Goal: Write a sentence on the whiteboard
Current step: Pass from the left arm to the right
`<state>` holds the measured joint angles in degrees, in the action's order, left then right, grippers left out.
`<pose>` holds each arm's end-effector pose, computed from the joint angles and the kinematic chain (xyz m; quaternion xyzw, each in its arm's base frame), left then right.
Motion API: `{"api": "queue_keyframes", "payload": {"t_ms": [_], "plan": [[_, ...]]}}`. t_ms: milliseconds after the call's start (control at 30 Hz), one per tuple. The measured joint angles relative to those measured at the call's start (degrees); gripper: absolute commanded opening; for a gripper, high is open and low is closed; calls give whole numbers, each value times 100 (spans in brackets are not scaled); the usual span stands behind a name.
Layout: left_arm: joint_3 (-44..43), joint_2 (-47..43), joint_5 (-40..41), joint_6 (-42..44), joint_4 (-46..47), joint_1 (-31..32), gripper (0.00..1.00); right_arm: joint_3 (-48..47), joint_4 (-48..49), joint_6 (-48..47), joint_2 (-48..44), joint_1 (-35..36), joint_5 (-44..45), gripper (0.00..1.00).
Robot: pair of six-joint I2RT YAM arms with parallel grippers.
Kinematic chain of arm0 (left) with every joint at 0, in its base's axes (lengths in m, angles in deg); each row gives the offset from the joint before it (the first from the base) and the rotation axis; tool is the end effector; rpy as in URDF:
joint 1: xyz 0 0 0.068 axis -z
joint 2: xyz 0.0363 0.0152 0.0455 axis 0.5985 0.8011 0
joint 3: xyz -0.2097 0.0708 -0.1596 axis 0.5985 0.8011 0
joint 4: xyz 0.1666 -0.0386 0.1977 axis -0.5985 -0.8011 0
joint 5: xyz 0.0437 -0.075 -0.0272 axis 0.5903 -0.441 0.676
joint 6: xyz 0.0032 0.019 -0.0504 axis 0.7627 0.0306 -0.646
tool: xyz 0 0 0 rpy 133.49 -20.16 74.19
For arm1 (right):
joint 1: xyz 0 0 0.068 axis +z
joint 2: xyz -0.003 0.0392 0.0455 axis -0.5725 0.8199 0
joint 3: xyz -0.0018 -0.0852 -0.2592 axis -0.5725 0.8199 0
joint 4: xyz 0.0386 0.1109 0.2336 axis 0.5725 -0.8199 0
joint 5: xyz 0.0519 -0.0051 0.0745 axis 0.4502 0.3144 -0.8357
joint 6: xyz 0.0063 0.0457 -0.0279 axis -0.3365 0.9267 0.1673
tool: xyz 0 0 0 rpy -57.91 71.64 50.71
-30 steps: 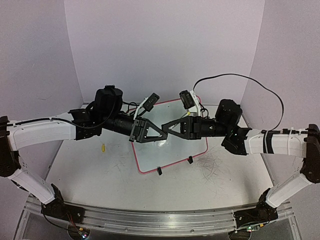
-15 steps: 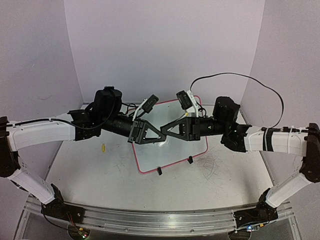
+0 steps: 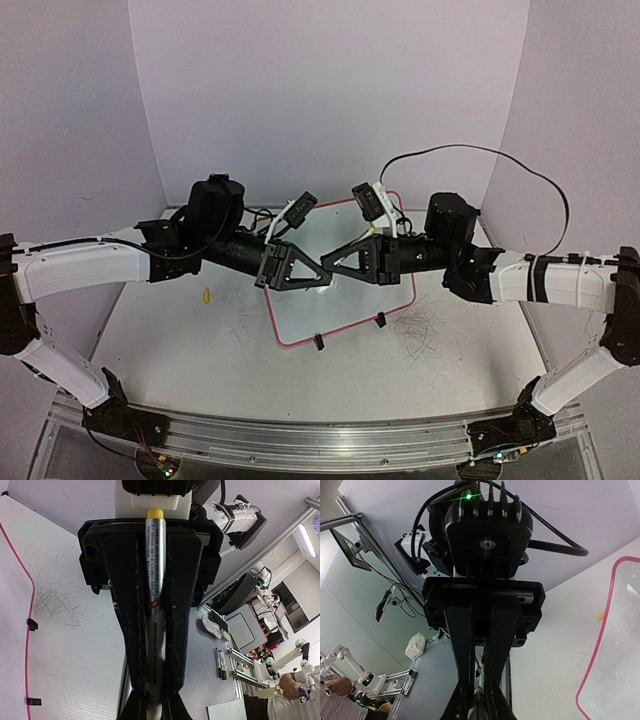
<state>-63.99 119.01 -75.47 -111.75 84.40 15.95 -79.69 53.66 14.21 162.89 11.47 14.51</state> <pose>0.1779 -0.2765 0.3293 0.4180 0.6570 -0.5834 0.2308 0.2043 0.2581 0.3153 -0.4316 0.5442 0.6560 0.2952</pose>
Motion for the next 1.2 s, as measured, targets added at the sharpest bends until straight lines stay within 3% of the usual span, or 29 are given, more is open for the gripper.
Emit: {"api": "queue_keyframes", "payload": {"t_ms": [33, 100, 367, 467, 533, 633, 800, 1133, 1200], "plan": [[3, -9, 8, 3, 0, 1, 0, 0, -2, -13, -9, 9, 10, 10], [11, -34, 32, 11, 2, 9, 0, 0, -13, -39, -34, 24, 43, 0], [30, -56, 40, 20, 107, 31, 0, 16, -96, -157, -154, 58, 150, 0], [31, -71, 48, 25, 134, 62, 0, 40, -117, -208, -211, 73, 163, 18], [32, -92, 57, 37, 132, 76, 0, 42, -126, -225, -232, 89, 150, 21], [45, -120, 39, 72, 118, 62, 0, 42, -163, -257, -251, 93, 55, 18], [62, -122, -23, 109, 82, 68, 0, 42, -274, -340, -251, 90, 16, 0], [62, -122, -27, 155, 8, 72, 0, 16, -397, -514, -251, 89, 25, 0], [62, -121, -29, 169, -8, 72, 5, -9, -473, -562, -251, 93, 25, 0]]}}
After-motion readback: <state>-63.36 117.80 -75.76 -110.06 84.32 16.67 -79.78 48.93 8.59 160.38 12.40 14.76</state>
